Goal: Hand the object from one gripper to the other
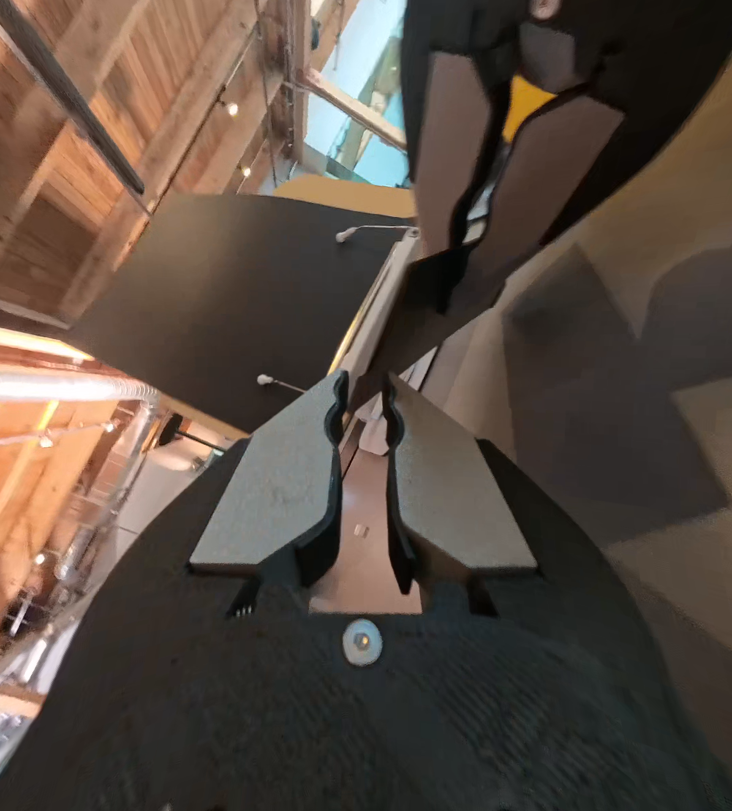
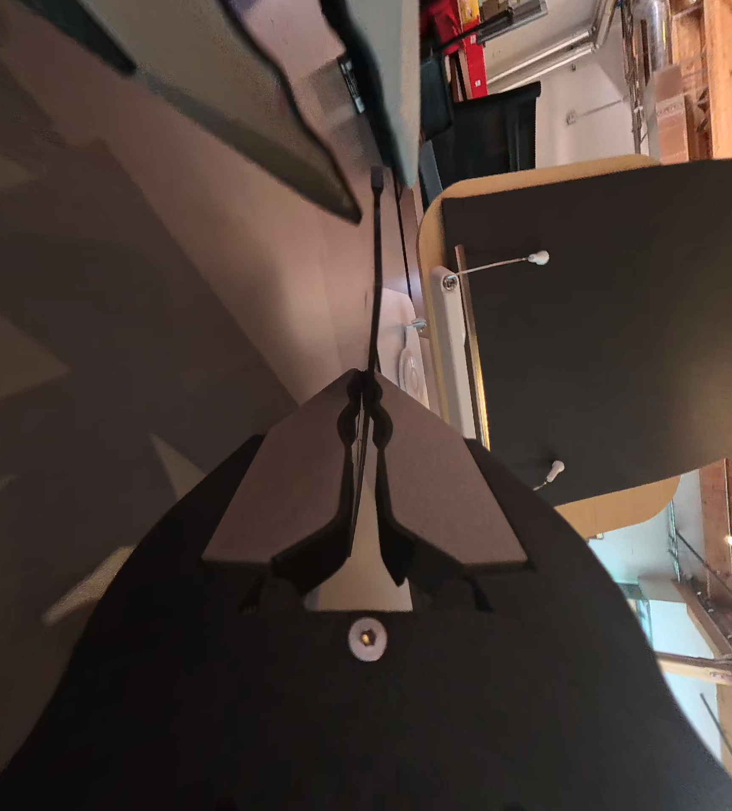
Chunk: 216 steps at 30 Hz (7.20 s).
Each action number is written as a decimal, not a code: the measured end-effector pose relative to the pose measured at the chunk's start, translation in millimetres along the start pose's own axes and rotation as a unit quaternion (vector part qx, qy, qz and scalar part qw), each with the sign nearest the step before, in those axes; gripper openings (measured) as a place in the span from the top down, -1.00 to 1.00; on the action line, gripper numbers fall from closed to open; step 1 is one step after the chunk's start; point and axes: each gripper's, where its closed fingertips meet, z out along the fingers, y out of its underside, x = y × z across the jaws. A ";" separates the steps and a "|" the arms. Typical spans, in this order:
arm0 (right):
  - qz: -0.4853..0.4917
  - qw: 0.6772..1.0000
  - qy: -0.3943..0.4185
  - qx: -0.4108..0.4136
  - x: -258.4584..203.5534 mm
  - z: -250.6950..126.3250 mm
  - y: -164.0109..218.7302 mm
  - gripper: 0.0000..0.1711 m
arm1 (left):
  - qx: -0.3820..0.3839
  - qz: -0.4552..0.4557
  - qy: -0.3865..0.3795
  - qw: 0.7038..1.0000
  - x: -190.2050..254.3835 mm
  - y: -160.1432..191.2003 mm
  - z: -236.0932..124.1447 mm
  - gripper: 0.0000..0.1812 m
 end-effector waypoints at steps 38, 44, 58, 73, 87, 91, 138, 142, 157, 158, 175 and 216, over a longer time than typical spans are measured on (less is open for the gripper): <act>0.591 0.726 -0.095 0.339 97.1 -66.9 5.3 0.45 | 0.223 -0.575 0.213 0.758 -60.3 -19.4 -34.4 1.00; 0.626 0.688 -0.110 0.350 102.7 -67.8 9.8 0.32 | 0.270 -0.626 0.181 0.708 -88.7 -8.6 -43.3 1.00; 0.527 0.702 -0.171 0.447 92.7 -95.3 -34.8 1.00 | 0.145 -0.568 0.280 0.760 -15.7 -24.4 -22.2 0.91; 0.327 0.852 0.374 0.169 170.4 -150.8 34.2 1.00 | 0.072 -0.455 0.155 0.874 -19.1 6.6 -10.0 1.00; 0.448 0.794 0.404 -0.076 180.4 -248.0 275.7 1.00 | 0.055 -0.415 0.148 0.896 -13.2 6.7 -8.9 1.00; 0.477 0.787 0.387 -0.053 175.6 -247.6 293.0 1.00 | 0.052 -0.420 0.151 0.893 -13.1 7.9 -7.8 1.00; 0.442 0.778 -0.438 0.086 -5.2 -61.2 -33.3 0.84 | 0.031 -0.482 0.138 0.865 -21.3 23.5 -4.4 0.89; 0.493 0.753 -0.435 -0.011 -35.5 -3.9 -13.6 0.57 | 0.025 -0.486 0.134 0.863 -22.2 26.7 -3.2 0.85; 0.524 0.816 -0.242 -0.004 -18.2 45.7 31.9 0.35 | 0.042 -0.468 0.155 0.869 -16.6 16.1 -5.7 0.70; 0.528 0.815 -0.238 -0.002 -16.9 45.9 32.5 0.34 | 0.043 -0.469 0.153 0.869 -17.2 16.3 -6.1 0.69; 0.500 0.840 -0.209 -0.006 -17.7 50.1 30.1 0.34 | 0.038 -0.469 0.147 0.870 -18.6 19.2 -4.8 0.76; 0.475 0.859 -0.188 -0.007 -16.7 49.5 28.0 0.36 | 0.037 -0.454 0.129 0.881 -20.9 20.6 -6.1 0.81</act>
